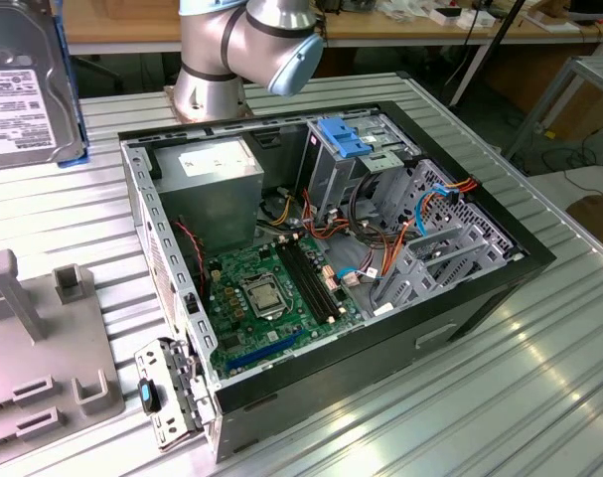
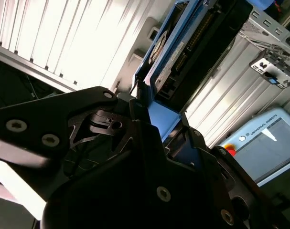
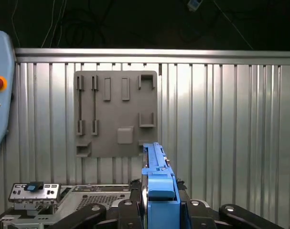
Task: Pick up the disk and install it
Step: 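Pick up the disk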
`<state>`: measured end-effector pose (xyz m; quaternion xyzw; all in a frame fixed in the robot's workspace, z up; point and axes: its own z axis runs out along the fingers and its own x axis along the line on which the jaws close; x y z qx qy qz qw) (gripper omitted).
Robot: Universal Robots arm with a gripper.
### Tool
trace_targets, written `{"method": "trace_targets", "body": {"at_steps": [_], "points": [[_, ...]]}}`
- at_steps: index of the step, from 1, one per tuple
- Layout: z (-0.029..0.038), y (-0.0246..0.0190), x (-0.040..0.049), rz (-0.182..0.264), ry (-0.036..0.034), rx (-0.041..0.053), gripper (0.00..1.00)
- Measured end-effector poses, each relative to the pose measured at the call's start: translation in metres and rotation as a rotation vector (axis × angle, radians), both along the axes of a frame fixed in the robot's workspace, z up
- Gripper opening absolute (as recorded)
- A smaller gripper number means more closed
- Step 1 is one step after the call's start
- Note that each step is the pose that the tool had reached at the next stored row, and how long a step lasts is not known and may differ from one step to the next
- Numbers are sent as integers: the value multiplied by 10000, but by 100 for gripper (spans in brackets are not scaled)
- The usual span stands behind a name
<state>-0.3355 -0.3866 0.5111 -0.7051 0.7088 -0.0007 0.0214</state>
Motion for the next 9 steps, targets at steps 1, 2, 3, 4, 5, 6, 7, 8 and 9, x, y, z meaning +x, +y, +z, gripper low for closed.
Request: {"method": "trace_targets", "body": {"at_steps": [1,2,3,4,5,6,7,8,9], "points": [[0,0,65,0,0,0,37],[0,0,109,0,0,0,37],[0,0,164,1,0,0,37],[0,0,213,1,1,0,37],[0,0,278,0,1,0,37],[0,0,324,0,0,0,37],[-1,0,397,1,0,0,37],[-1,0,448,1,1,-1,37],[-1,0,492,0,1,-1,37]]}}
